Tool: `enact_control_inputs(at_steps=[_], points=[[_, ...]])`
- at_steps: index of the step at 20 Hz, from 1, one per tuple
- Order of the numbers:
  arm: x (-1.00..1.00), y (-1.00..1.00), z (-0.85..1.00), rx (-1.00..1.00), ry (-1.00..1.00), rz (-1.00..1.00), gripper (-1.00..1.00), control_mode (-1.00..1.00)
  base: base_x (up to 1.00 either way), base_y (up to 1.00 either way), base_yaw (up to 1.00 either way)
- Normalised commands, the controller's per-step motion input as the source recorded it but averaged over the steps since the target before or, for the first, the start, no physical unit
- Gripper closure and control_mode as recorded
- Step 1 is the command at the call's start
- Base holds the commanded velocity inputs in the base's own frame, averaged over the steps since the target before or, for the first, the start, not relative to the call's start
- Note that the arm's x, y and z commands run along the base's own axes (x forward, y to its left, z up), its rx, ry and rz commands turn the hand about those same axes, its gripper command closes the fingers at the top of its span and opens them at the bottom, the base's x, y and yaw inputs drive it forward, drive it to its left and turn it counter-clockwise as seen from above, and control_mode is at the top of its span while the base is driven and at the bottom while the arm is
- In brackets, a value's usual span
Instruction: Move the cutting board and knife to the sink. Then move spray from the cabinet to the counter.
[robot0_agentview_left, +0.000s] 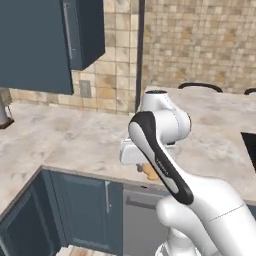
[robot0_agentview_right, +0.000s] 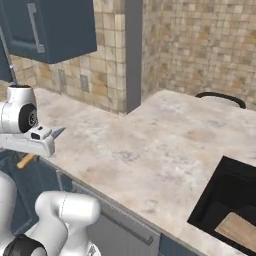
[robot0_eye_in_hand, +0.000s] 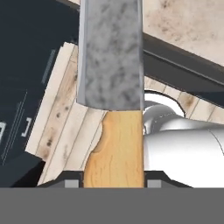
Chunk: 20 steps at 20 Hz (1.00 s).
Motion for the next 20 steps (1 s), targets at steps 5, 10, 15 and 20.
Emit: enact_control_inputs(at_steps=[5,10,15,20], points=[[0.0,0.0,0.0,0.0,0.0,0.0,1.0,1.0,-0.32,-0.78,-0.4],[0.0,0.0,0.0,0.0,0.0,0.0,1.0,1.0,-0.31,-1.0,-0.05],[0.0,0.0,0.0,0.0,0.0,0.0,1.0,1.0,-0.14,-1.0,-0.25],[0.0,0.0,0.0,0.0,0.0,0.0,1.0,1.0,0.11,-0.65,-0.28]])
